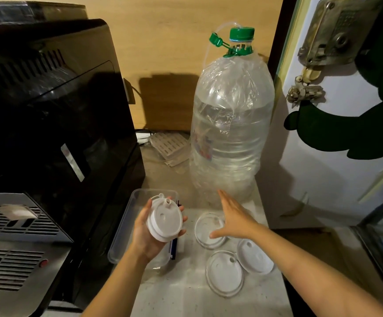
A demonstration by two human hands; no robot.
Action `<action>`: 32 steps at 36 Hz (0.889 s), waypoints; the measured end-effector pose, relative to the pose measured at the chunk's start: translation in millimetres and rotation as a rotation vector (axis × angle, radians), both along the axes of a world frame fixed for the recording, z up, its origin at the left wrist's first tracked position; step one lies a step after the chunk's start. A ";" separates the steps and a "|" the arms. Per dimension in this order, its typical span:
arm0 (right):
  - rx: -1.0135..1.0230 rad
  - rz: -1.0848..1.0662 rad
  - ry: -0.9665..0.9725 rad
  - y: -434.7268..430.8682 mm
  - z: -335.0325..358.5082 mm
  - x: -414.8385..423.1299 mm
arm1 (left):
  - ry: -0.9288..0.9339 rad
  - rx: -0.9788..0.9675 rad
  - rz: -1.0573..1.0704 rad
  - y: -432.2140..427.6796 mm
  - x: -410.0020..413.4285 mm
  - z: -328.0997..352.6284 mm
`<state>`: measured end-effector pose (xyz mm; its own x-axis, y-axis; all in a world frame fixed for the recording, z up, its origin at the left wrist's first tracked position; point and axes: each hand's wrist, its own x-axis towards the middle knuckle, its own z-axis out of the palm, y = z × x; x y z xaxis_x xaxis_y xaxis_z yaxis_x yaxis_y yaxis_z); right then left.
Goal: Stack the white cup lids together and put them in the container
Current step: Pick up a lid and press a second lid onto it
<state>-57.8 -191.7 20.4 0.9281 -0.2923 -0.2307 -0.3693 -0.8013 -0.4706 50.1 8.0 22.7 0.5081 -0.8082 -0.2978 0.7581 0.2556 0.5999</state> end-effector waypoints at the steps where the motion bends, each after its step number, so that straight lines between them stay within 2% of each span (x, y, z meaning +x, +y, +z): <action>1: -0.002 -0.019 0.015 2.9 -6.2 -1.1 | -0.006 0.001 0.004 0.2 0.0 0.0; 6: -0.050 -0.077 0.055 21.3 -32.3 -2.8 | -0.015 0.014 0.014 0.0 0.1 -2.1; 16: -0.159 -0.061 0.109 38.7 -49.6 10.0 | -0.035 0.016 0.008 -0.1 -0.1 -5.7; 32: -0.032 -0.131 0.011 28.4 -32.6 13.2 | -0.028 0.047 -0.022 -3.4 -0.1 -5.1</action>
